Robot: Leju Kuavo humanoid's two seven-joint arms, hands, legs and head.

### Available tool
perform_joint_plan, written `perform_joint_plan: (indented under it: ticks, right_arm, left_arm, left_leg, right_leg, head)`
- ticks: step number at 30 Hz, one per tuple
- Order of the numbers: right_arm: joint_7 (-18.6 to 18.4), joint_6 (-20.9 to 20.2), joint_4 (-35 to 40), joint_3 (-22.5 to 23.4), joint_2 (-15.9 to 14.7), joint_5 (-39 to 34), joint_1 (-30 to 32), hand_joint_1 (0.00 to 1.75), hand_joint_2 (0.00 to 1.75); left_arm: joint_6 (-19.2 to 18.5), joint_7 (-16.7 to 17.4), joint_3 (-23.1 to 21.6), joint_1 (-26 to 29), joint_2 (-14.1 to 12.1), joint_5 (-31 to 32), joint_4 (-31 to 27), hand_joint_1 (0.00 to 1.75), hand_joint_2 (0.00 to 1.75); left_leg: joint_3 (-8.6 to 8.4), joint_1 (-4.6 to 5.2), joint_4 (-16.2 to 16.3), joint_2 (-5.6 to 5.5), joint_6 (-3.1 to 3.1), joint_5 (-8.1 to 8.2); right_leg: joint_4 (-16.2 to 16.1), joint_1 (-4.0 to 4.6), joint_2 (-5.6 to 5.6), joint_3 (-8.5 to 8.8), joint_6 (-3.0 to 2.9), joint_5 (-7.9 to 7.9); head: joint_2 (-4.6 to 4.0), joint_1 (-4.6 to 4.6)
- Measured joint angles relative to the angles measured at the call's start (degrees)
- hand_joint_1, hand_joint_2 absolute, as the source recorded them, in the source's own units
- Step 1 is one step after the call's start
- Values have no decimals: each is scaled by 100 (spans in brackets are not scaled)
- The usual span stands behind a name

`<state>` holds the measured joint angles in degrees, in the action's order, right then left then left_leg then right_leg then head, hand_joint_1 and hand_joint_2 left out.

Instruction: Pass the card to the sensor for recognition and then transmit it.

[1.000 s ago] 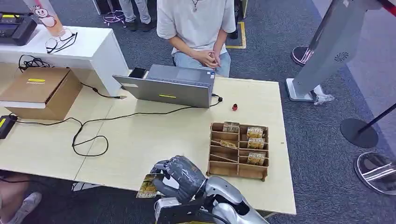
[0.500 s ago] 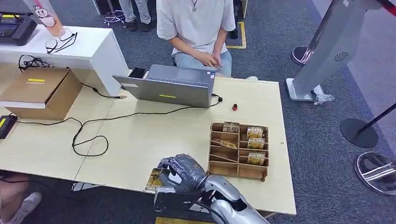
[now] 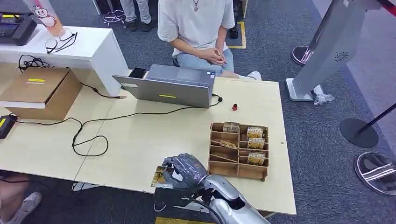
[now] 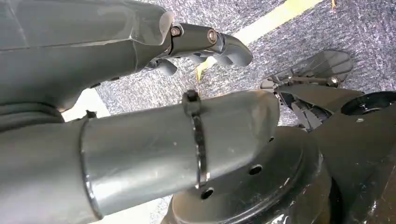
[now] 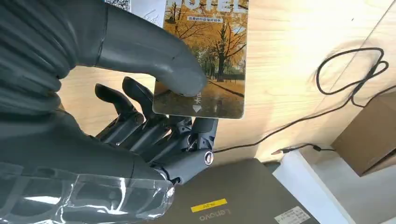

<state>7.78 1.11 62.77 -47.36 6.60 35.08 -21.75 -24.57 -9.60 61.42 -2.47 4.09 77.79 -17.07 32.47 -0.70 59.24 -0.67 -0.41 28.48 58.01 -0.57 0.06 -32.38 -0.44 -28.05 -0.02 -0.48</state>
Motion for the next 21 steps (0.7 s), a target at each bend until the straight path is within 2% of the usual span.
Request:
perform_joint_plan:
  ticks: [21]
  right_arm:
    - [-299, 70, -177, 0, 46, 291, -21, 175, 175]
  left_arm:
    - [20, 4, -11, 3, -4, -81, 2, 0, 0]
  left_leg:
    - [0, 0, 0, 0, 0, 0]
  right_leg:
    - [0, 0, 0, 0, 0, 0]
  head:
    - [0, 0]
